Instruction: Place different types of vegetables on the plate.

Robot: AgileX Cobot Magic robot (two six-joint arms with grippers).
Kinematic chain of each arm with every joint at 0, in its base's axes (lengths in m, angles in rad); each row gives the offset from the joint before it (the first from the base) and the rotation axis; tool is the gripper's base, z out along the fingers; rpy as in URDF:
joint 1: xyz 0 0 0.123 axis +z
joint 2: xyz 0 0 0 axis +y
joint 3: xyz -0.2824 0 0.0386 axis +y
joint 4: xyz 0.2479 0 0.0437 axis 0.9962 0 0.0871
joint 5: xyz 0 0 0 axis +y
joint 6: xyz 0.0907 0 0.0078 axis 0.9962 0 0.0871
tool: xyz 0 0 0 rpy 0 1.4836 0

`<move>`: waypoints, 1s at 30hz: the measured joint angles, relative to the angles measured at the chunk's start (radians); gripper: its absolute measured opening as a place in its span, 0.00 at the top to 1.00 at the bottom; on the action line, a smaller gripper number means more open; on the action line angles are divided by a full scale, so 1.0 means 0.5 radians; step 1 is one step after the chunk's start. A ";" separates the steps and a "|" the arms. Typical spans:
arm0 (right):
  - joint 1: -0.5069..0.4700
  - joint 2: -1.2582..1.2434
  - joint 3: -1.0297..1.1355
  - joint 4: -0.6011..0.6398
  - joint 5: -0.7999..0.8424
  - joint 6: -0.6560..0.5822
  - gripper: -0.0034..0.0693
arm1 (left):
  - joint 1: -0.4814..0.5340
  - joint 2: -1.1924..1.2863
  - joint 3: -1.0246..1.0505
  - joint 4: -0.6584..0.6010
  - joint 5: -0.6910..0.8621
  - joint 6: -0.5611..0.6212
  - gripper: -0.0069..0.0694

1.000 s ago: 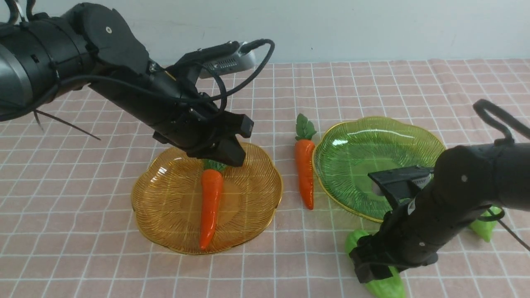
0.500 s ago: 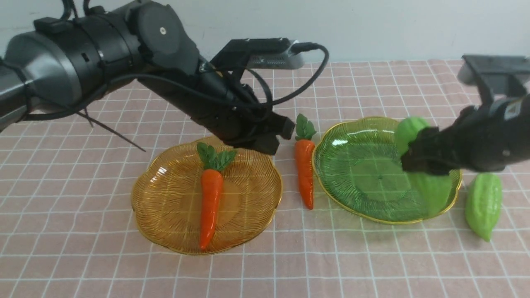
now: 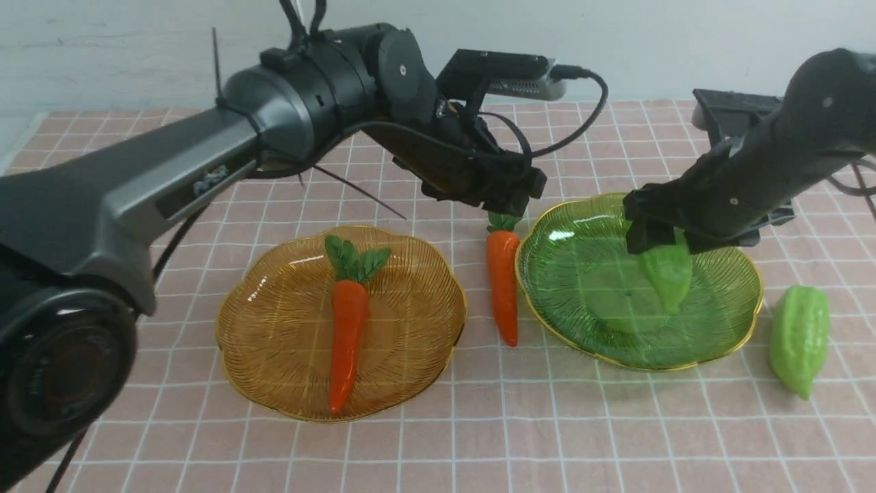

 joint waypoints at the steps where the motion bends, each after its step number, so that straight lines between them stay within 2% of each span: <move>1: 0.000 0.015 -0.022 0.000 0.000 -0.011 0.24 | 0.000 0.041 -0.034 0.015 -0.004 -0.002 0.33; 8: 0.000 0.026 -0.108 -0.040 0.043 -0.051 0.18 | 0.000 0.237 -0.190 0.111 -0.007 -0.016 0.23; 14: 0.000 0.026 -0.148 -0.074 0.184 -0.078 0.17 | 0.000 0.360 -0.272 0.208 -0.024 -0.118 0.23; 21: 0.000 0.026 -0.154 -0.133 0.204 -0.080 0.17 | 0.002 0.437 -0.276 0.226 -0.065 -0.212 0.23; 30: 0.000 0.026 -0.154 -0.135 0.204 -0.100 0.17 | 0.004 0.488 -0.276 0.205 -0.128 -0.228 0.23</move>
